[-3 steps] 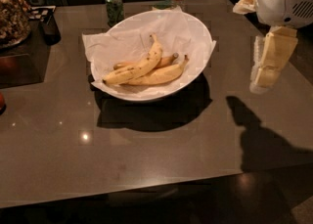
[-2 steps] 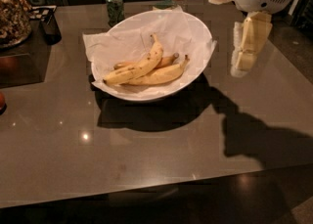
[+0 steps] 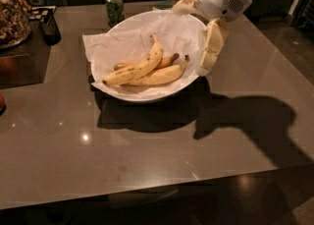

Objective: Pick banana from white bowl

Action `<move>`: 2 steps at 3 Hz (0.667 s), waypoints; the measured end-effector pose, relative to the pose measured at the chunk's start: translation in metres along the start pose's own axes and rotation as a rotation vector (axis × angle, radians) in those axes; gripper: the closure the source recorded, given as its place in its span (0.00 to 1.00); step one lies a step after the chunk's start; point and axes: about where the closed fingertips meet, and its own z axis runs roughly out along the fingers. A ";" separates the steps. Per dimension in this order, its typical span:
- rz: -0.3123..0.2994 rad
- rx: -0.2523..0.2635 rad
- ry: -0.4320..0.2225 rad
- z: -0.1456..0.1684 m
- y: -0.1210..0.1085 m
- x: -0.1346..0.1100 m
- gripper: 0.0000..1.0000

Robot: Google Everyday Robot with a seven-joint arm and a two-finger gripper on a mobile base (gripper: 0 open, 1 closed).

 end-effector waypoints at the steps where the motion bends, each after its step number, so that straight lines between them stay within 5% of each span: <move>1: 0.001 0.013 -0.009 0.002 -0.004 -0.002 0.00; 2: 0.017 0.033 -0.053 0.014 -0.008 0.004 0.00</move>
Offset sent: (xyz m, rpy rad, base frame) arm 0.0129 0.0027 -0.0270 0.1218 0.0009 -0.0430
